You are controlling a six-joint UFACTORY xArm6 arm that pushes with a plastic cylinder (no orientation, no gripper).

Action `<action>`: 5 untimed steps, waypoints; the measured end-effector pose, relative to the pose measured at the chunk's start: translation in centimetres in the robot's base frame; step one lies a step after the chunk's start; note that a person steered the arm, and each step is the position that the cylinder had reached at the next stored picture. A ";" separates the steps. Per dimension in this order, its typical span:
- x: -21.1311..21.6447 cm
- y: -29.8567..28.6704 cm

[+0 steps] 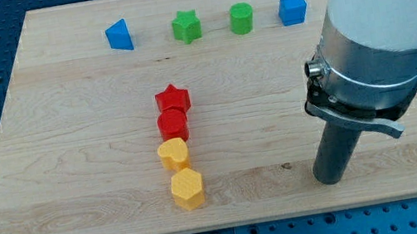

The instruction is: Move your arm to the yellow hexagon

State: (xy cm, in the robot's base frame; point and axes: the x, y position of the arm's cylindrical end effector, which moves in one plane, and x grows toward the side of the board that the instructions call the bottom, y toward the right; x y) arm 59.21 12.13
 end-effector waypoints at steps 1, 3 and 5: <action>0.1 -2.6; 0.7 -8.4; 0.0 -9.5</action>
